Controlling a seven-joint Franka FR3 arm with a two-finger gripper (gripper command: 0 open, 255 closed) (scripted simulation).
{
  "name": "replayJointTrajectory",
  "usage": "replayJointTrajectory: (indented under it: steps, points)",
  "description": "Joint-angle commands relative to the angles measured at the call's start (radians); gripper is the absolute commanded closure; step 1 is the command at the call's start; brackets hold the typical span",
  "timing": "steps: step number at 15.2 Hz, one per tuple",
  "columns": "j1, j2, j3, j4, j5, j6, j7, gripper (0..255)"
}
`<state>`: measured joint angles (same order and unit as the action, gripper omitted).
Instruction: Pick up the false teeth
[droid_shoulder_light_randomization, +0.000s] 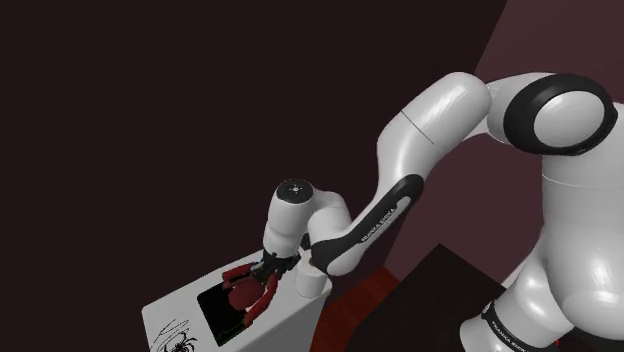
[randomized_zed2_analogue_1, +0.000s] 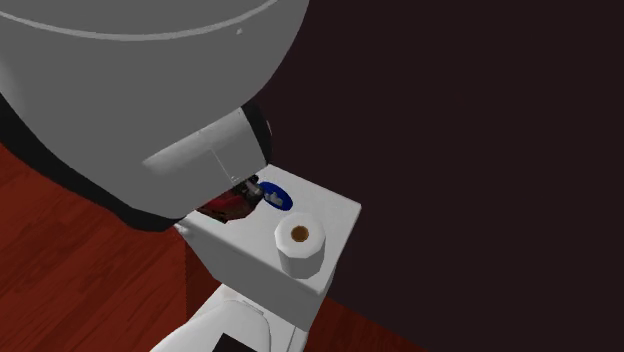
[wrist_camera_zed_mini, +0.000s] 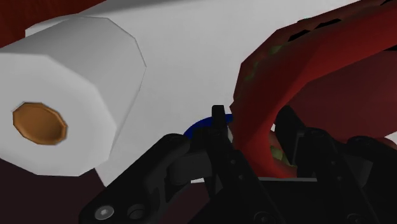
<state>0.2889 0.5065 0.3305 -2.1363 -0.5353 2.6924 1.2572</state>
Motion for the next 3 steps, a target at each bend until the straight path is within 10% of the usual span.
replayJointTrajectory:
  steps: [1,3]
  points:
    - [-0.013,-0.028,0.018,-0.009,0.02,-0.019,-0.016,255]
    - [-0.014,-0.03,0.019,-0.009,0.022,-0.02,-0.017,255]
